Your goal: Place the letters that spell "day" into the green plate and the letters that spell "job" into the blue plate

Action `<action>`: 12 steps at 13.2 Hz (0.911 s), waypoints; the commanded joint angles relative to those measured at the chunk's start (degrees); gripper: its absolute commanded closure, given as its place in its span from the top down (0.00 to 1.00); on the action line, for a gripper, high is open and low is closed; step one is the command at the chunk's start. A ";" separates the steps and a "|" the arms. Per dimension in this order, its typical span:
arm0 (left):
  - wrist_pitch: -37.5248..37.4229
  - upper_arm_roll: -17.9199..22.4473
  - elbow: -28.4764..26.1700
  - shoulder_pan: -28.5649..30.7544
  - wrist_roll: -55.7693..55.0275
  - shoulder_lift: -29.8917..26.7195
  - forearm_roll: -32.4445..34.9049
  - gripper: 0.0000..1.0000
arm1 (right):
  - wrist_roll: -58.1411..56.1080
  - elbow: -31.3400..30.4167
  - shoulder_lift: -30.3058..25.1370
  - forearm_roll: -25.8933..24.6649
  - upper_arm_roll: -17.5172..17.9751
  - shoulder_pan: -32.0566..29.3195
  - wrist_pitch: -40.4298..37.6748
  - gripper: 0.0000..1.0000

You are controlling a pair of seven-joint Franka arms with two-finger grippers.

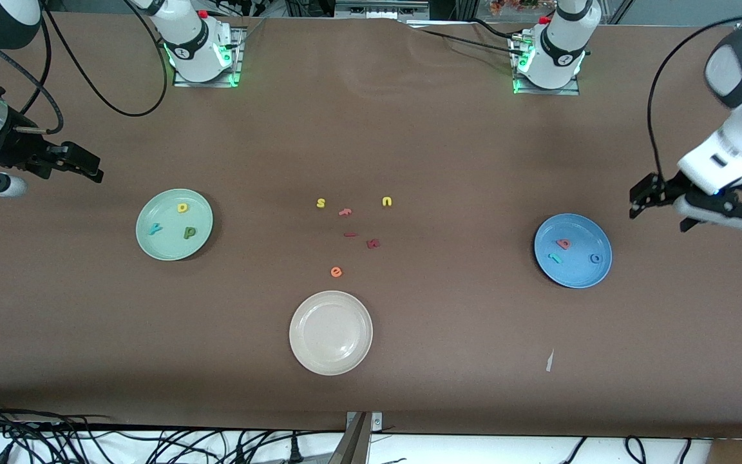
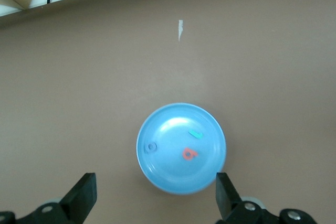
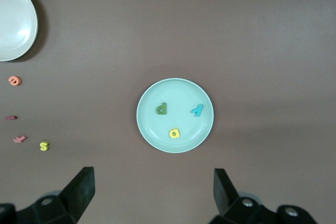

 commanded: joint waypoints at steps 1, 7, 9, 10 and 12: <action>-9.35 -0.81 1.93 0.40 -0.46 -4.59 1.59 1.00 | -0.16 -0.06 -0.02 0.20 0.29 -0.28 0.57 1.00; -28.37 -3.09 16.37 -1.09 -8.26 0.06 3.95 1.00 | -0.25 0.03 0.16 0.11 0.29 -0.28 0.39 1.00; -28.82 -4.05 16.55 -1.09 -9.95 -0.29 4.50 1.00 | -0.16 0.03 0.16 0.11 0.20 -0.28 0.48 1.00; -28.74 -4.58 17.16 -1.09 -10.47 -0.38 4.50 1.00 | -0.16 0.11 0.16 0.02 0.20 -0.28 0.48 1.00; -28.74 -6.07 22.23 -1.35 -11.88 1.63 3.97 1.00 | -0.16 0.38 0.16 0.02 0.29 -0.28 0.39 1.00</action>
